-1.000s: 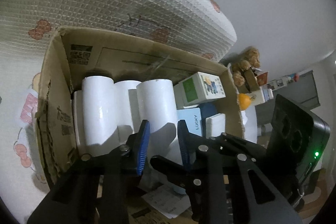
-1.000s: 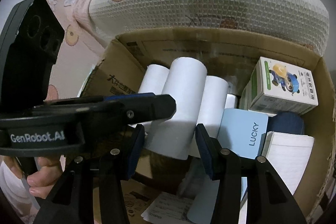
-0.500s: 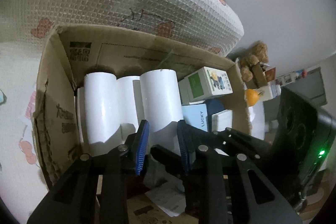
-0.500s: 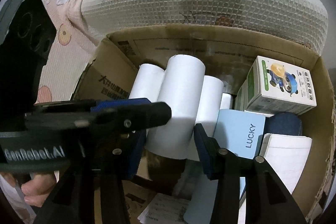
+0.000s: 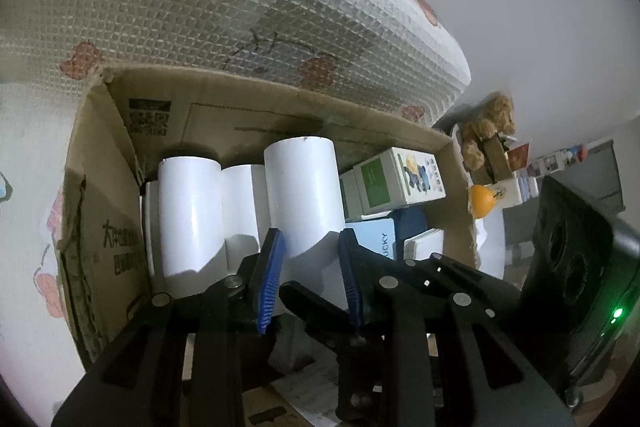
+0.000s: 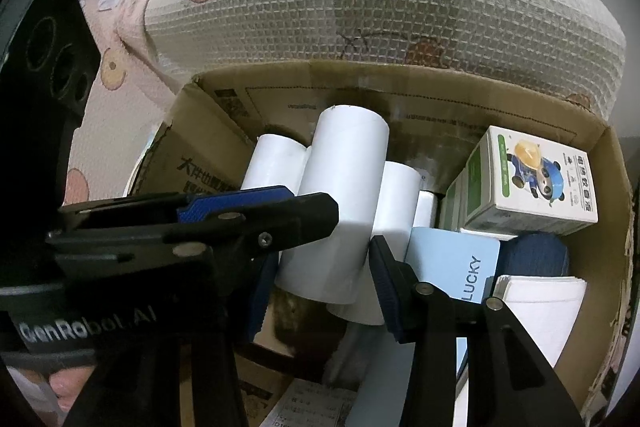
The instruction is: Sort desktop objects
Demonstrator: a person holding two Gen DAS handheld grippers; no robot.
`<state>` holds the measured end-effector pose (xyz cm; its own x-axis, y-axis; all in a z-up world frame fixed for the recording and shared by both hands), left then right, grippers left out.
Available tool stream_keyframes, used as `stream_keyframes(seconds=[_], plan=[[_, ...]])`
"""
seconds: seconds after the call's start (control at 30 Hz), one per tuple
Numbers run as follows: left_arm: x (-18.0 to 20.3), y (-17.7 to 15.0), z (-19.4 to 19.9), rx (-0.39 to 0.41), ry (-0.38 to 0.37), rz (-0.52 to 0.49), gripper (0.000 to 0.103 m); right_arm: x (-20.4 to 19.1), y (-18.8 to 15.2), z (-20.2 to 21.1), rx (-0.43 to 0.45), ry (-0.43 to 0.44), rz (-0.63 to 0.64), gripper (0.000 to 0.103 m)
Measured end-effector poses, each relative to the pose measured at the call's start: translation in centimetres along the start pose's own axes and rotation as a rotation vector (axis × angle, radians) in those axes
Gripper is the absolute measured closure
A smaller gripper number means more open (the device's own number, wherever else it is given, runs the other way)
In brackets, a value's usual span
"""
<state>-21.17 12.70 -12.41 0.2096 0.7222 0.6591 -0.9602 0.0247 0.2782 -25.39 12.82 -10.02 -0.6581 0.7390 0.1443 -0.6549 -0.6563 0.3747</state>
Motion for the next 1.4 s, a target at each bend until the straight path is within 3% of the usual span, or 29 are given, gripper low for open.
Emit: stream_keyframes(seconds=[0.13, 0.4, 0.47, 0.53, 0.6, 0.8, 1.0, 1.27, 1.4], plan=[[0.1, 0.1, 1.3, 0.038, -0.016, -0.009, 0.058, -0.4, -0.5, 0.5, 0.019, -0.023, 0.022, 0.058], [0.8, 0.3, 6.4, 0.223, -0.053, -0.058, 0.057, -0.9, -1.6, 4.1, 0.103, -0.11, 0.115, 0.057], [0.6, 0.0, 7.6, 0.282, -0.044, -0.066, 0.064, -1.1, -1.7, 5.0, 0.121, -0.109, 0.117, 0.057], [0.2, -0.3, 8.5, 0.32, -0.024, -0.061, 0.08, -1.3, -1.7, 5.7, 0.134, -0.094, 0.104, 0.057], [-0.5, -0.7, 9.4, 0.347, -0.012, -0.055, 0.085, -1.9, -1.8, 6.2, 0.146, -0.069, 0.091, 0.057], [-3.6, -3.4, 13.2, 0.462, -0.036, -0.015, 0.088, -4.1, -2.7, 7.3, 0.167, -0.05, 0.098, 0.057], [-10.3, -6.4, 18.3, 0.619, 0.111, 0.084, 0.091, -6.7, -3.0, 8.5, 0.194, -0.065, 0.167, 0.057], [-17.3, -7.3, 20.4, 0.646, 0.121, 0.22, 0.091, -10.4, -2.0, 8.9, 0.205, -0.091, 0.254, 0.057], [-19.8, -7.9, 18.4, 0.577, 0.152, 0.252, 0.091, -12.5, -1.2, 8.6, 0.188, -0.082, 0.28, 0.057]])
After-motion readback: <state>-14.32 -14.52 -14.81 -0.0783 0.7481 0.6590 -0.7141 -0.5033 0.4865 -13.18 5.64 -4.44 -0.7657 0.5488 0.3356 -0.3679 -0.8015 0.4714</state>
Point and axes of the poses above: each gripper's, at about its wrist camera, not at the fingertips, and z roughly against the way its jaws point, x to its right, y to its top, the point moved 4 cm from there along -z, roughly the way its jaws point, and after that the axes turned 5 degrees about -y, right-handed, at the moved point
